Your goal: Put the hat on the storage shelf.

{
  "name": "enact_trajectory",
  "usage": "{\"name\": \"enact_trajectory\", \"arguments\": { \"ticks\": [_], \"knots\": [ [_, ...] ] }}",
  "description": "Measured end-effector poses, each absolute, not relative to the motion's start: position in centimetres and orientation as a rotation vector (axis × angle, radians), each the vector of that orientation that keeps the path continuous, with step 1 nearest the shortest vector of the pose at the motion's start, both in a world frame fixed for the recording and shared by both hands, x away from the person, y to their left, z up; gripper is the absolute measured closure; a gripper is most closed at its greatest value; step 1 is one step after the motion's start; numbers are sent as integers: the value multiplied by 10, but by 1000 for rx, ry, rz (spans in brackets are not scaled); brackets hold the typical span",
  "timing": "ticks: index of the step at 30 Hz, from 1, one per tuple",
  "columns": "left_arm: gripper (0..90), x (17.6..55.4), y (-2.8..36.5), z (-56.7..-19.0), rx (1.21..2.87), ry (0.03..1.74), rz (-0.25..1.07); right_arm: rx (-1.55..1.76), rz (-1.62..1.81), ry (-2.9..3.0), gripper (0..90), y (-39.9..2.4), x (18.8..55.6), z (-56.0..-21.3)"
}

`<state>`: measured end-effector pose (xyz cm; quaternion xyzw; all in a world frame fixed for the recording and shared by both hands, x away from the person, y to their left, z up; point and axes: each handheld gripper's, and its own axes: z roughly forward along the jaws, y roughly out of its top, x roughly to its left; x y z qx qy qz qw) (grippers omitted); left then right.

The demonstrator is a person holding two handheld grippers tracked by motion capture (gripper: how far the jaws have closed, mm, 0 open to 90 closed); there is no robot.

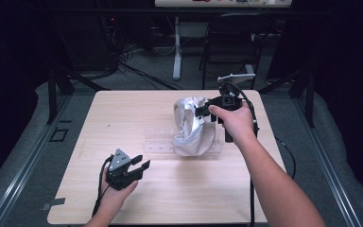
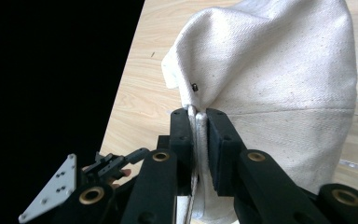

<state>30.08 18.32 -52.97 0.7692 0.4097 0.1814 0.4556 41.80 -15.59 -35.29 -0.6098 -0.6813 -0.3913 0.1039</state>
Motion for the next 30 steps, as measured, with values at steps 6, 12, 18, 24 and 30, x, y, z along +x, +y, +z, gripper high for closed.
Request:
{"name": "enact_trajectory", "arguments": {
  "ticks": [6,12,18,24,30],
  "knots": [
    [580,310,194,-536,1865,1071,404,-1801,-1150,-2032,814,-155,418,-354],
    [561,313,196,-542,1868,1089,401,-1806,-1156,-2032,801,-157,416,-359],
    [541,314,198,-545,1864,1100,403,-1799,-1186,-2039,713,-160,412,-359],
    [529,313,197,-546,1870,1097,409,-1795,-1264,-2074,590,-166,406,-359],
    [523,312,196,-547,1877,1086,420,-1763,-1301,-2127,512,-171,394,-357]
  ]
}}
